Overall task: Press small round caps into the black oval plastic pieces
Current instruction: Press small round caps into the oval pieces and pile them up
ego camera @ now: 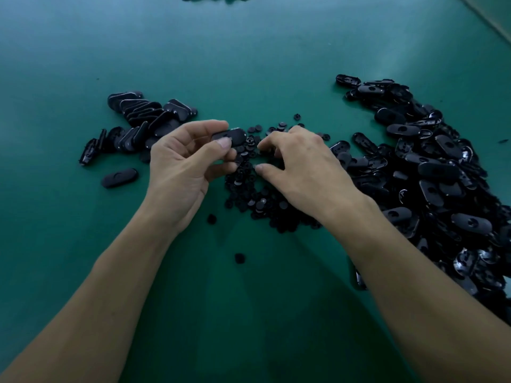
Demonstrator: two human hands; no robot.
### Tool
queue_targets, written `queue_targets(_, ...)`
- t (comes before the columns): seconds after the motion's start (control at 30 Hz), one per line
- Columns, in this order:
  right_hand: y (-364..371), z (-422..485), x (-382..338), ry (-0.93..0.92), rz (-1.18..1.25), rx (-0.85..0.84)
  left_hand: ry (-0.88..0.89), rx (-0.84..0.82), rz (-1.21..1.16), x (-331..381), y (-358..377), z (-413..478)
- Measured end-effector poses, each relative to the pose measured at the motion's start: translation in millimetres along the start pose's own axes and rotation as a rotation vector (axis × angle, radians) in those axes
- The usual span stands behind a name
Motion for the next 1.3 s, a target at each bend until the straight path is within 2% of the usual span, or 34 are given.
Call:
queue_targets(0.53, 6, 10, 1, 0.044, 0.115, -0.010, 0.028, -0.033, 0.061, 2, 2, -3)
queue_targets(0.83, -2, 11, -1, 0.088, 0.218, 0.134, -0.005, -0.032, 0.025, 0, 4, -3)
queue_targets(1.3, -6, 5, -9, 0.054, 0.160, 0.024, -0.020, -0.031, 0.025, 1, 5, -3)
Point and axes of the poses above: each hand's wrist, its own z-axis towards the middle knuckle, its own y-axis out of the palm, x = y × z, the point moved 3 cm from there along z, towards the middle knuckle, and after that the axes turned 14 degrees about x, right-handed, at the moved point
